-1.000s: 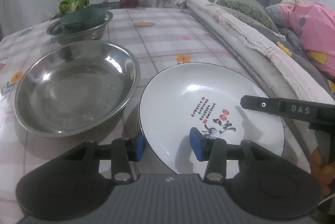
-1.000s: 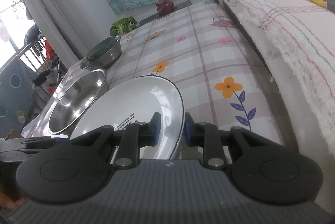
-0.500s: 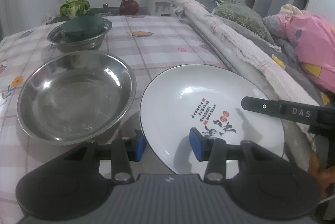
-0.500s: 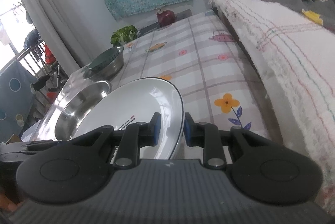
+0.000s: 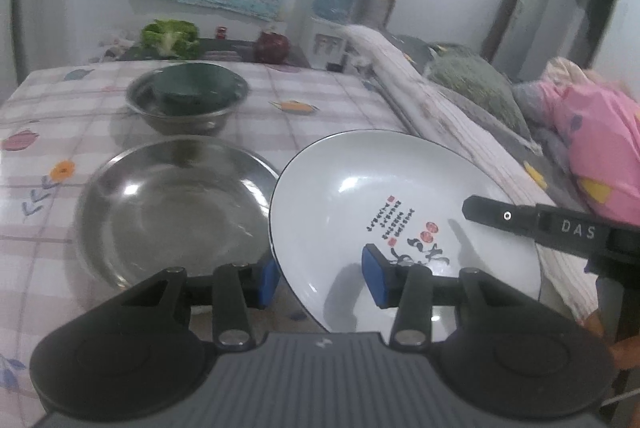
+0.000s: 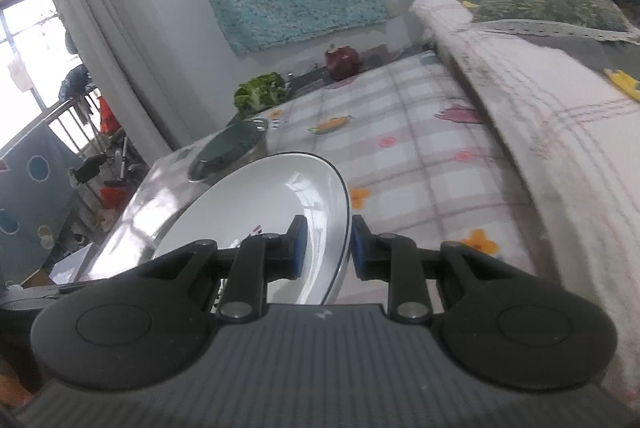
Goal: Organize plates and bowls
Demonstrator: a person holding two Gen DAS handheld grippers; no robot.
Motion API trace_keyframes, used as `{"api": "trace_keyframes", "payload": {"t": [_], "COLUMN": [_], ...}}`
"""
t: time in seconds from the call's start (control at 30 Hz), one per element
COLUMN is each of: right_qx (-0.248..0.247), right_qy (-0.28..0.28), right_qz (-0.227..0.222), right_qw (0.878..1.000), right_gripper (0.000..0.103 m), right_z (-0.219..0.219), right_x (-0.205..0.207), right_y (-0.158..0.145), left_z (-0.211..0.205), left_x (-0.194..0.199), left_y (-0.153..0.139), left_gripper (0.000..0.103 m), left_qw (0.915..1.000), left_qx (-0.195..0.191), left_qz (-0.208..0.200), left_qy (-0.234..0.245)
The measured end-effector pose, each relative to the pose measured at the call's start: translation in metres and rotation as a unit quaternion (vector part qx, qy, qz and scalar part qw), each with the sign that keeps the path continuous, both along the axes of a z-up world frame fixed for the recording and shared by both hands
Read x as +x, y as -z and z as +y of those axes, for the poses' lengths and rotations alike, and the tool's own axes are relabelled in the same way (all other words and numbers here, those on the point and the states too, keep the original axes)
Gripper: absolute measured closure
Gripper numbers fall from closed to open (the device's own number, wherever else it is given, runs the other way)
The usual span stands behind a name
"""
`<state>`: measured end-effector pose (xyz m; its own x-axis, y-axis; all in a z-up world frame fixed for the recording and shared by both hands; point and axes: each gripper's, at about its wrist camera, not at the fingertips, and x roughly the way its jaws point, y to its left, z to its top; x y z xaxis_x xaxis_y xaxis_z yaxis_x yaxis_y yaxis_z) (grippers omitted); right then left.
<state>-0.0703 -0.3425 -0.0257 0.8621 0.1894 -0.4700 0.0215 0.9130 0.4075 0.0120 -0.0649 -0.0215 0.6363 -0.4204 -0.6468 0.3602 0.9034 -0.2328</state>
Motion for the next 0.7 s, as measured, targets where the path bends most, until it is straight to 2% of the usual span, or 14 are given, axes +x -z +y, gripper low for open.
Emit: {"api": "trace_keyframes", "payload": {"t": [0.23,0.4,0.57,0.7], "right_qx": [0.010,0.023,0.028,0.009], "right_qy": [-0.046,-0.081,-0.092,-0.094], "right_qz": [0.005,0.029,0.068,0.067], "right_qw": [0.999,0.996,0.993,0.993], "right_gripper": [0.080,0.080,0.080,0.079], "right_z": [0.043,0.078,0.101,0.112], "right_x": [0.043,0.079,0.105,0.112], "right_y": [-0.001,0.012,0.029,0.028], "left_z": [0.046,0.077,0.095,0.106], "left_x": [0.022,0.040,0.059,0.065], "left_y": [-0.004,0.003,0.018,0.026], "left_gripper": [0.059,0.059,0.060,0.062], "left_qw": [0.9981,0.9949,0.9930,0.9935], "left_qx": [-0.001,0.011,0.017,0.003], "left_qz": [-0.004,0.008,0.030,0.043], "left_qy": [-0.062,-0.100,-0.113,-0.106]}}
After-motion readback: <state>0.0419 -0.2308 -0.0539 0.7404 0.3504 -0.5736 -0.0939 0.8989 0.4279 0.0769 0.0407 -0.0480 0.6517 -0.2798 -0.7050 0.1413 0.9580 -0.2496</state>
